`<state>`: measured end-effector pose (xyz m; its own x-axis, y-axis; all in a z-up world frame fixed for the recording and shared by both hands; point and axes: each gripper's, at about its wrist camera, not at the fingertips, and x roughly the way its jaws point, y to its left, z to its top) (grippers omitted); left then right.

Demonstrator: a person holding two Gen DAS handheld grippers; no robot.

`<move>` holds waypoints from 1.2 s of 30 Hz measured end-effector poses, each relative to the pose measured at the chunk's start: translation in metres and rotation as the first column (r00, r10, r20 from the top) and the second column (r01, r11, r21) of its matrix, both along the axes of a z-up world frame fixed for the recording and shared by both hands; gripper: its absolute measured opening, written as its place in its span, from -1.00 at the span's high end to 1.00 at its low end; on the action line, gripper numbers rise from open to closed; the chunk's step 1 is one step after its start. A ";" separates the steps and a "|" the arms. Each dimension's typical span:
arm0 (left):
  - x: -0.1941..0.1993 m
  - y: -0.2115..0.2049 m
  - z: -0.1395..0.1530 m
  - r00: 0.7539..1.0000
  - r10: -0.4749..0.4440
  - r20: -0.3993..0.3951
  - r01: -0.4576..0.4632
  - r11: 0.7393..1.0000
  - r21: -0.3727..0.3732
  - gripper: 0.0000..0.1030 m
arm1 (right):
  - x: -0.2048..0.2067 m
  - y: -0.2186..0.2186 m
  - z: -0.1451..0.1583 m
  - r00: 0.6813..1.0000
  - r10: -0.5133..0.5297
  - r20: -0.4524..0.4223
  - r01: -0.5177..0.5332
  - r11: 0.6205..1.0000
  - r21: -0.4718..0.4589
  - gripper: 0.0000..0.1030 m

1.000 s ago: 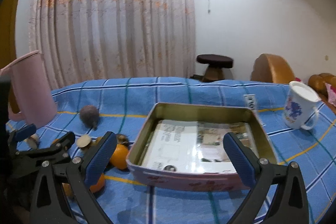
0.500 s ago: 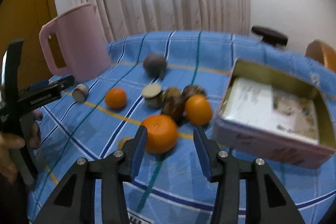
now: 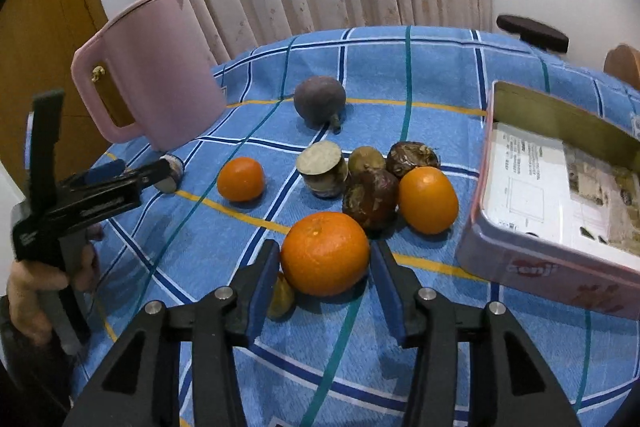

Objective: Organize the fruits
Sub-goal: 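Grasp the large orange with the right tool while the left tool grasps the cut slice, then place the orange in the tin with the right tool while the left tool places the slice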

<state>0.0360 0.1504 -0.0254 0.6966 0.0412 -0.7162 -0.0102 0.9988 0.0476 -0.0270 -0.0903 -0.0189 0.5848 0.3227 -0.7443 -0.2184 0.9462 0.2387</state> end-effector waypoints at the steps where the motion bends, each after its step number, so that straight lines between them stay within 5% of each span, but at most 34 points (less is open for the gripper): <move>1: 0.005 0.000 -0.003 1.000 0.007 -0.012 -0.007 1.000 0.001 -0.68 | 0.001 -0.002 -0.001 1.000 0.003 -0.011 -0.002 1.000 0.015 0.03; 7: 0.023 0.003 -0.019 0.997 0.024 -0.070 -0.027 0.998 -0.053 -0.28 | 0.003 -0.022 -0.006 0.997 0.001 -0.074 0.011 0.987 0.163 0.03; 13: 0.031 0.001 -0.024 0.995 0.006 -0.104 -0.013 0.998 -0.069 -0.21 | 0.009 0.002 -0.007 0.998 0.040 -0.047 -0.038 0.998 0.044 0.03; 16: 0.030 -0.001 -0.022 0.996 -0.022 -0.092 0.015 0.996 -0.085 0.19 | 0.008 0.001 -0.007 0.998 0.043 -0.052 -0.041 0.998 0.049 0.04; 22: 0.025 0.004 -0.019 0.997 -0.021 -0.076 0.012 0.992 -0.124 0.19 | 0.001 -0.011 -0.005 0.998 0.051 -0.040 -0.045 0.991 0.127 0.05; 27: 0.003 -0.006 -0.001 0.999 0.016 0.031 -0.013 0.995 -0.099 0.19 | -0.008 -0.021 0.021 0.997 0.045 0.066 -0.056 0.983 0.172 0.05; 36: -0.028 -0.102 0.056 0.964 -0.171 0.202 0.192 0.977 -0.088 0.19 | -0.027 -0.097 0.058 0.964 -0.124 0.234 0.099 0.988 0.116 0.05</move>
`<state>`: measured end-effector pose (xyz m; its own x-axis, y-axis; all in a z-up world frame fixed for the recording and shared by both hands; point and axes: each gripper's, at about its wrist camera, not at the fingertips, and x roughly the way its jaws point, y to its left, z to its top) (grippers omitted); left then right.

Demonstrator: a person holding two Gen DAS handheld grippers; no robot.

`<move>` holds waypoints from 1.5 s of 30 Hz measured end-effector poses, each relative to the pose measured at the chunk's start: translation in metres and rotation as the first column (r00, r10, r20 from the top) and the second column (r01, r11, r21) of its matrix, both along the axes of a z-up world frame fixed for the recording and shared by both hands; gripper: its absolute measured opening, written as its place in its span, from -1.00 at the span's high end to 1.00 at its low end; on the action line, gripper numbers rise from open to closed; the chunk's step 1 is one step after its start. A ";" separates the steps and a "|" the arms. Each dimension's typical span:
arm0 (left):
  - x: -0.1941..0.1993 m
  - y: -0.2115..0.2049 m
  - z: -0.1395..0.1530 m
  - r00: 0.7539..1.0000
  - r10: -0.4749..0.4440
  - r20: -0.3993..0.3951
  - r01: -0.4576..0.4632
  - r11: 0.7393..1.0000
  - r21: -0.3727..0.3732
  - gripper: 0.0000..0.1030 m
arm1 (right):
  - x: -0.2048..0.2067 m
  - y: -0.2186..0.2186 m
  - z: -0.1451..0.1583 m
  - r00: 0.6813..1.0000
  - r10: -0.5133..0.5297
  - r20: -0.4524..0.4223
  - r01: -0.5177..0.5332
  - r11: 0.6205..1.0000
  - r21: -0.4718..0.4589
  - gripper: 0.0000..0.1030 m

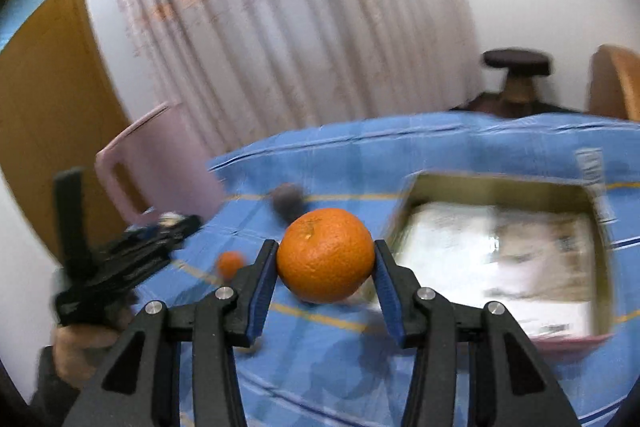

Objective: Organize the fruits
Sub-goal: 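Place the orange in the tin with the right tool while the left tool places the slice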

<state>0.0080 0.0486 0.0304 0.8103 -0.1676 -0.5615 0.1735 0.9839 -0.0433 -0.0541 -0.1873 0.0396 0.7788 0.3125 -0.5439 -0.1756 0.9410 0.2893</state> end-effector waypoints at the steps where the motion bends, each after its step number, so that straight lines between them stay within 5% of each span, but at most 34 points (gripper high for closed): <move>1: -0.002 -0.013 0.004 1.000 -0.027 0.011 0.027 1.000 0.002 0.19 | -0.001 -0.012 0.001 0.999 -0.032 0.010 0.032 0.999 -0.016 0.05; 8: -0.006 -0.113 0.006 0.978 -0.208 0.015 0.208 0.978 0.006 0.19 | -0.001 -0.079 0.001 0.983 -0.179 0.027 0.181 0.977 -0.114 0.05; 16: -0.004 -0.196 -0.016 0.950 -0.305 -0.061 0.306 0.952 0.012 0.19 | 0.010 -0.099 -0.014 0.981 -0.190 -0.040 0.180 0.969 -0.170 0.05; 28: 0.011 -0.207 -0.043 0.946 -0.285 -0.153 0.292 0.956 0.023 0.19 | 0.021 -0.101 -0.036 0.979 -0.177 -0.101 0.153 0.966 -0.208 0.05; 40: 0.008 -0.211 -0.048 0.950 -0.266 -0.163 0.278 0.959 0.059 0.18 | 0.021 -0.095 -0.039 0.978 -0.186 -0.096 0.158 0.957 -0.244 0.03; 45: 0.004 -0.210 -0.040 0.963 -0.242 -0.120 0.252 0.964 0.081 -0.15 | 0.018 -0.104 -0.035 0.978 -0.186 -0.090 0.169 0.970 -0.177 -0.03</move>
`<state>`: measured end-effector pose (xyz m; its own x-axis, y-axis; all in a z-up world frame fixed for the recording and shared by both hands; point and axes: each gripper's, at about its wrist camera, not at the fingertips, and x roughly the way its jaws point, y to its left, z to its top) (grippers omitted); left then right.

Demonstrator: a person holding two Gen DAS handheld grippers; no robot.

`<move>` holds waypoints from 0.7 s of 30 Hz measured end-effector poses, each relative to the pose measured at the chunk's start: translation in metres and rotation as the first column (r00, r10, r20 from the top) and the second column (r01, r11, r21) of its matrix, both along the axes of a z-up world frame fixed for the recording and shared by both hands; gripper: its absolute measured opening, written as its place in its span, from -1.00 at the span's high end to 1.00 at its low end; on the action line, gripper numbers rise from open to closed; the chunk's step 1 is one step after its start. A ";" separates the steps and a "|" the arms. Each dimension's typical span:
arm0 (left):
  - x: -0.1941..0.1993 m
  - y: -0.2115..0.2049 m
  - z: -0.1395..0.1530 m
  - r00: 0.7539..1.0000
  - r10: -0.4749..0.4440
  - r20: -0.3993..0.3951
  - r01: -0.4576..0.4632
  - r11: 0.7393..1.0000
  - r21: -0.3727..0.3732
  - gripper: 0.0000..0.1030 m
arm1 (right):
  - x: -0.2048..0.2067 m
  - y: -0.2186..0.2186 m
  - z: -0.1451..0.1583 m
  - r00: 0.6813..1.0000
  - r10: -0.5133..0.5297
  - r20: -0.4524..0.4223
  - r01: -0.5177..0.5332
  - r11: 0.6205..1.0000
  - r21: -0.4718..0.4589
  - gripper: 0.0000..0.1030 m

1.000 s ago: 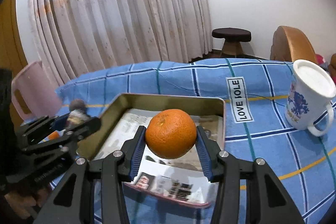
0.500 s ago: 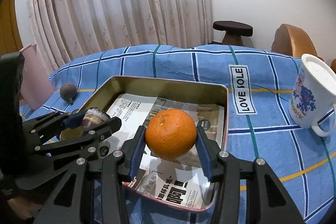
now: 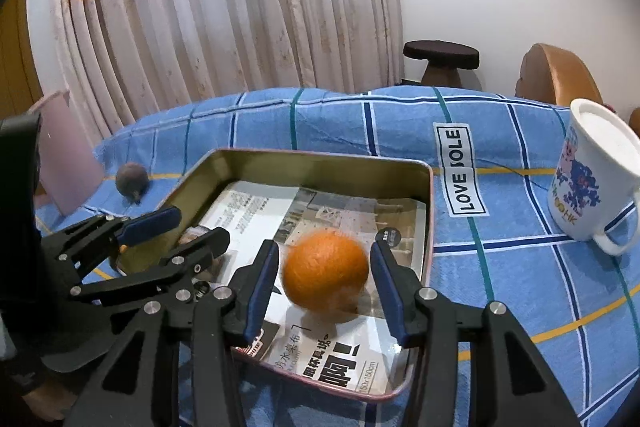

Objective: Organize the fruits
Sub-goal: 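Place the orange in the tin with the right tool while the left tool places the slice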

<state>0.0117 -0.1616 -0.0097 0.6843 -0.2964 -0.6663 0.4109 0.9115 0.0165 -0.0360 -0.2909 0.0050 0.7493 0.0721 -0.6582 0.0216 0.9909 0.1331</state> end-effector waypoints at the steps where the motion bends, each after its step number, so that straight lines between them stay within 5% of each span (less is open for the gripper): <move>1: 0.000 0.002 0.002 1.000 0.010 -0.001 -0.010 1.000 -0.006 -0.23 | -0.001 -0.003 0.002 1.000 -0.005 0.007 0.005 1.000 0.016 -0.07; 5: 0.000 0.008 0.009 1.000 -0.002 -0.019 0.000 0.998 -0.068 -0.56 | -0.008 -0.017 0.012 0.997 -0.047 0.069 0.040 0.995 0.091 -0.56; 8: -0.013 0.003 0.019 0.998 -0.014 0.062 0.018 0.998 -0.052 -0.95 | -0.014 -0.021 0.018 0.992 -0.066 0.111 0.053 0.992 0.115 -0.63; 12: -0.024 0.003 0.030 0.989 -0.020 0.144 0.025 0.999 -0.030 -0.99 | -0.017 -0.018 0.022 0.985 -0.098 0.142 0.089 0.994 0.062 -0.63; 21: -0.018 0.050 0.022 0.988 0.066 0.141 -0.063 0.998 -0.026 -1.00 | -0.023 -0.028 0.018 0.970 -0.188 0.154 0.181 0.982 0.062 -0.63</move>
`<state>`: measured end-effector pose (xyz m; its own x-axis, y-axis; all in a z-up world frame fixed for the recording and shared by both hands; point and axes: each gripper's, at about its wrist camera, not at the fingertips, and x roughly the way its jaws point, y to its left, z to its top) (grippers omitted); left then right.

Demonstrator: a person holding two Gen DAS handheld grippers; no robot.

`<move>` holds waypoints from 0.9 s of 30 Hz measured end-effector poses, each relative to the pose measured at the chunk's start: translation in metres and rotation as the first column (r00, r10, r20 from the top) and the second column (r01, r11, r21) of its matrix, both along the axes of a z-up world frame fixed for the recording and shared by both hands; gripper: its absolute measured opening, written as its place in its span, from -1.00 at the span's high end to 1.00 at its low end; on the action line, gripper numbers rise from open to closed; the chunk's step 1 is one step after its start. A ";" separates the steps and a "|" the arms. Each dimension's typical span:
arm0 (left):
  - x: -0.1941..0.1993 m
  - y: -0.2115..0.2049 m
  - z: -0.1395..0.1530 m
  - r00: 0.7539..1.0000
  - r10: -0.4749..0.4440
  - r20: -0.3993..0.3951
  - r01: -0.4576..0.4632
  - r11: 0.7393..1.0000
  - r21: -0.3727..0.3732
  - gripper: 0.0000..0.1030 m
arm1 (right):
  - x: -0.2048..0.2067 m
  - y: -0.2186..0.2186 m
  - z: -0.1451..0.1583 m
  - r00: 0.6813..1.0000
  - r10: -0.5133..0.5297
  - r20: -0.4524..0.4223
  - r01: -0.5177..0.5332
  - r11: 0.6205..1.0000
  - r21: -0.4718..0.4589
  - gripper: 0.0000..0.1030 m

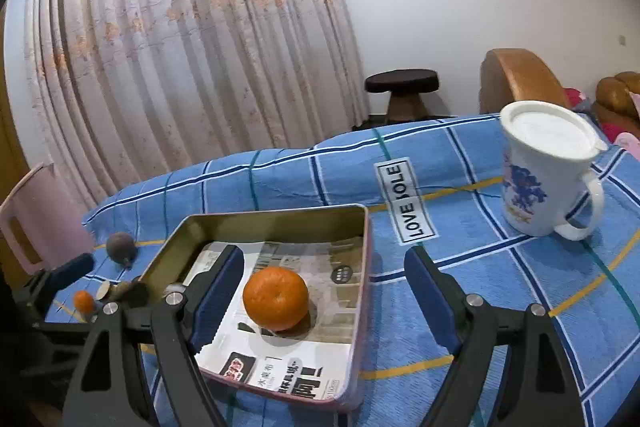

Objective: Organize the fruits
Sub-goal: 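Place the orange in the tin with the right tool while the left tool places the slice, then grasp the small brown kiwi-like fruit with the right tool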

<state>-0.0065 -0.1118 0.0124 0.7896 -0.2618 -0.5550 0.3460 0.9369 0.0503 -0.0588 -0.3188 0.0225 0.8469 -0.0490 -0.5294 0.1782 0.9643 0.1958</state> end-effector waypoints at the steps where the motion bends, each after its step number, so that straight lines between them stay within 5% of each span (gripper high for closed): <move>1: 0.000 0.005 0.000 1.000 0.008 0.001 -0.008 1.000 -0.001 -1.00 | -0.001 0.001 0.000 1.000 -0.007 0.001 0.007 1.000 -0.006 -0.63; 9: 0.002 0.042 -0.004 0.999 0.053 0.013 -0.053 0.999 0.004 -1.00 | -0.013 0.025 0.005 0.998 -0.049 0.044 0.053 0.995 -0.085 -0.62; 27: 0.014 0.115 -0.005 0.993 0.119 -0.015 -0.119 0.993 -0.026 -1.00 | -0.022 0.110 0.001 0.995 0.100 0.024 -0.098 0.992 -0.078 -0.62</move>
